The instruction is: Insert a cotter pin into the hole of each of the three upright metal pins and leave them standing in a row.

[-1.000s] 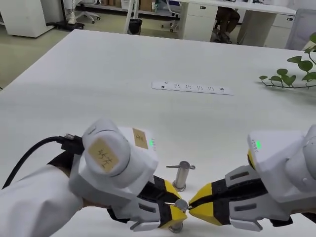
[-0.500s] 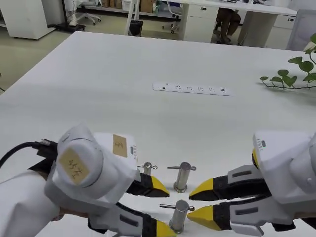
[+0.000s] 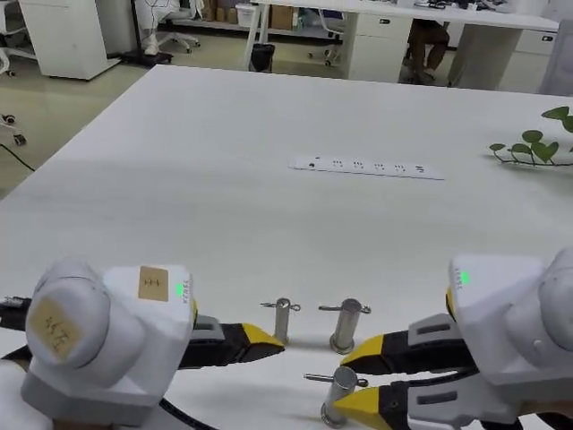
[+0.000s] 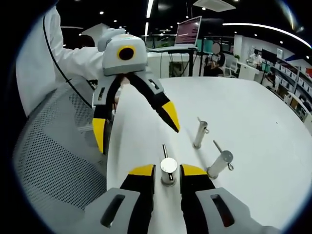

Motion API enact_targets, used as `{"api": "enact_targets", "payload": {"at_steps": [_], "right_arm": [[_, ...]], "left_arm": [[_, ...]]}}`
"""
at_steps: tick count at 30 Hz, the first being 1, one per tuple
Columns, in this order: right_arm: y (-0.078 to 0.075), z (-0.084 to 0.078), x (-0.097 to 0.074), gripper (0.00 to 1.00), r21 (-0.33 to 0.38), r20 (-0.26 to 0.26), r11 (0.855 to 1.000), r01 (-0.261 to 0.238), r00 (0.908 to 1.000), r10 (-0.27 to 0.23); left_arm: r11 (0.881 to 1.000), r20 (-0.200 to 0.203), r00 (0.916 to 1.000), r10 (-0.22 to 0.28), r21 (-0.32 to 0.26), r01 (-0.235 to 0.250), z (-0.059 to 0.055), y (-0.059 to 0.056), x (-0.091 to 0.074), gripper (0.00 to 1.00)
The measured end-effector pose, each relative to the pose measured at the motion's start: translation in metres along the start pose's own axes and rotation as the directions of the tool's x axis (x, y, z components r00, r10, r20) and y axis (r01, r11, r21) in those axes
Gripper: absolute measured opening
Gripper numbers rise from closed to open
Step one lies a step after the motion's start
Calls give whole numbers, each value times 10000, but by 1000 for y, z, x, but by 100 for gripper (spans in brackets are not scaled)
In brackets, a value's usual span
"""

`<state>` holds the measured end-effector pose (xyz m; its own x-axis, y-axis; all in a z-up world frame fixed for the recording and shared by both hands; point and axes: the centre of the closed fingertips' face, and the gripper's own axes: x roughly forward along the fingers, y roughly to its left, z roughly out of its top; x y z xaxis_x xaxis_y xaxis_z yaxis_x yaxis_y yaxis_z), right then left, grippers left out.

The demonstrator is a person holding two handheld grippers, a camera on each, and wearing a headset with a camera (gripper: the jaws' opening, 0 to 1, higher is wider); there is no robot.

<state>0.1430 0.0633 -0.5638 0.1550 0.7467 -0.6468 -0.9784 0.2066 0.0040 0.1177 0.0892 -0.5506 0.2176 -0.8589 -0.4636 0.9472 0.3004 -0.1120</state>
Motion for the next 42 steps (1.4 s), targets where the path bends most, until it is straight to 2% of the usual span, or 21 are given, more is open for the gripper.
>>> {"api": "enact_targets", "payload": {"at_steps": [6, 13, 19, 28, 34, 42], "right_arm": [[-1, 0, 4, 12, -3, 19, 10000, -68, 10000, 68], [0, 0, 4, 9, 39, 99, 9999, -140, 9999, 139], [-1, 0, 4, 8, 7, 100, 9999, -145, 9998, 145], [-2, -1, 2, 7, -260, -7, 9996, -107, 9999, 107], [-14, 2, -18, 7, -500, 311, 9985, -229, 9992, 245], [-47, -15, -45, 7, -1237, -30, 9920, -251, 9997, 249]], "left_arm": [[9998, 18, 9998, 203, -44, -203, -1, 1, -2, 74], [9971, 217, 9981, 585, -505, -573, -1, 4, -6, 95], [9916, 279, 9964, 801, -1038, -768, -5, 8, -9, 99], [9886, 100, 9951, 984, -1155, -966, -10, 11, -11, 99], [9862, 104, 9940, 1093, -1259, -1072, -10, 13, -13, 99], [9814, 23, 9921, 1256, -1467, -1239, -12, 17, -17, 99]]}}
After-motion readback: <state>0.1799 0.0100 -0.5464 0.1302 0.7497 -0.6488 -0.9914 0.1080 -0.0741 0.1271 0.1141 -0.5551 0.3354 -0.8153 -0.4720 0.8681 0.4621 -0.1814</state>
